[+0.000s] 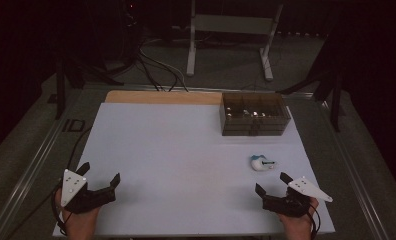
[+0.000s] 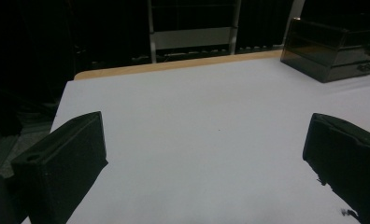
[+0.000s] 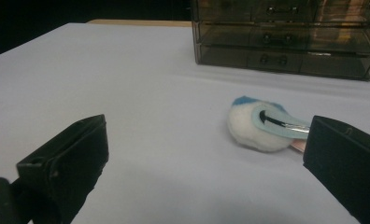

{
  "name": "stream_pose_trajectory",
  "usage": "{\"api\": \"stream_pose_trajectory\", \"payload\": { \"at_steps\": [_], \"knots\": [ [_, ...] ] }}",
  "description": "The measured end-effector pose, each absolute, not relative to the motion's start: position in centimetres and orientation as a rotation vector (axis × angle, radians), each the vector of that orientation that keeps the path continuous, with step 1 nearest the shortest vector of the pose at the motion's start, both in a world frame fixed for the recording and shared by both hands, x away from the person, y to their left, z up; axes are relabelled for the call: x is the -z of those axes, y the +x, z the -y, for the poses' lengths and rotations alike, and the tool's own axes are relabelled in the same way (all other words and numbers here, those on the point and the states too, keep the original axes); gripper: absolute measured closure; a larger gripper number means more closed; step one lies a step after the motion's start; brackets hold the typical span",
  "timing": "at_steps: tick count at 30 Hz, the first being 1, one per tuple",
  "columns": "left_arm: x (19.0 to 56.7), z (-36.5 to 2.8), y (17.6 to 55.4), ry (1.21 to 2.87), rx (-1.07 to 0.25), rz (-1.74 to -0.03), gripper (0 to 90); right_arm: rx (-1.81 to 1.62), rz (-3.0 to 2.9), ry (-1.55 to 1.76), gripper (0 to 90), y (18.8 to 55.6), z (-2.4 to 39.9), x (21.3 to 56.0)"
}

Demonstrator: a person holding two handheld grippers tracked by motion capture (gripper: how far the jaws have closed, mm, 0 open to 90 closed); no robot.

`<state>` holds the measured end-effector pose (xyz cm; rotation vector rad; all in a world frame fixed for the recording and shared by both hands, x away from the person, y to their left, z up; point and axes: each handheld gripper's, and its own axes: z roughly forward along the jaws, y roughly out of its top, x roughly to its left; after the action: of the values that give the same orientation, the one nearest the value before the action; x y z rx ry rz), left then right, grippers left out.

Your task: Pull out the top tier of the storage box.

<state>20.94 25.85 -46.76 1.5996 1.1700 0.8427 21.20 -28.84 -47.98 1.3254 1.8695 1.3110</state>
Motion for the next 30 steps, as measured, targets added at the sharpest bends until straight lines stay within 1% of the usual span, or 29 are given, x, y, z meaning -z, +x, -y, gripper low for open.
{"api": "stream_pose_trajectory", "payload": {
  "at_steps": [22,30],
  "knots": [
    [47.13,-26.05,21.13,1.58,-0.852,-1.202,1.1,-1.338,-1.795,1.366,0.3,21.53,29.25,48.01],
    [47.24,-25.57,21.29,1.598,-0.847,-1.195,1.1,-1.316,-1.771,1.374,0.3,21.86,29.55,47.25]
  ]
}}
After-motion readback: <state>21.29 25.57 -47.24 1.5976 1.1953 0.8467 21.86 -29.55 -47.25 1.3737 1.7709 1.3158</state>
